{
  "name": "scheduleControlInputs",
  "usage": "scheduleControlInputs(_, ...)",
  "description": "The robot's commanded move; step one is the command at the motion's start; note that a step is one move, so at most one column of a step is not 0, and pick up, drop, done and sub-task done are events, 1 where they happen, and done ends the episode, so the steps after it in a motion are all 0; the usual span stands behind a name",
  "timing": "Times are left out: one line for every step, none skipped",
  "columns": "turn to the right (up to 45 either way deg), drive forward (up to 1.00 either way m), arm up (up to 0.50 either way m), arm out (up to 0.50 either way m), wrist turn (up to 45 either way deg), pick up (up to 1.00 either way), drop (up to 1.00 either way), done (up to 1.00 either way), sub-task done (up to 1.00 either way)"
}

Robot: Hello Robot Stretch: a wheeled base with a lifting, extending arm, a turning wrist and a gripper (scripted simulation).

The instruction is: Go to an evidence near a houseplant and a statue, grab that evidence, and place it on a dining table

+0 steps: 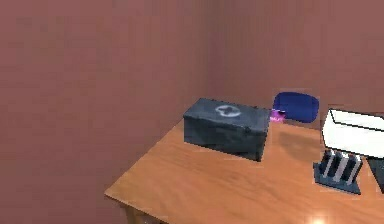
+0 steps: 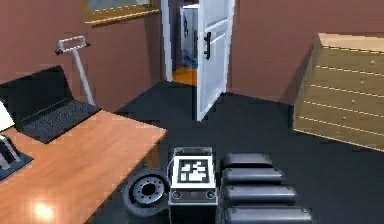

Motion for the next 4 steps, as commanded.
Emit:
scheduleControlInputs(-27.0,0.0,0.0,0.0,0.0,0.0,0.0,0.0,0.0)
scheduleControlInputs(27.0,0.0,0.0,0.0,0.0,0.0,0.0,0.0,0.0)
scheduleControlInputs(-27.0,0.0,0.0,0.0,0.0,0.0,0.0,0.0,0.0)
scheduleControlInputs(18.0,0.0,0.0,0.0,0.0,0.0,0.0,0.0,0.0)
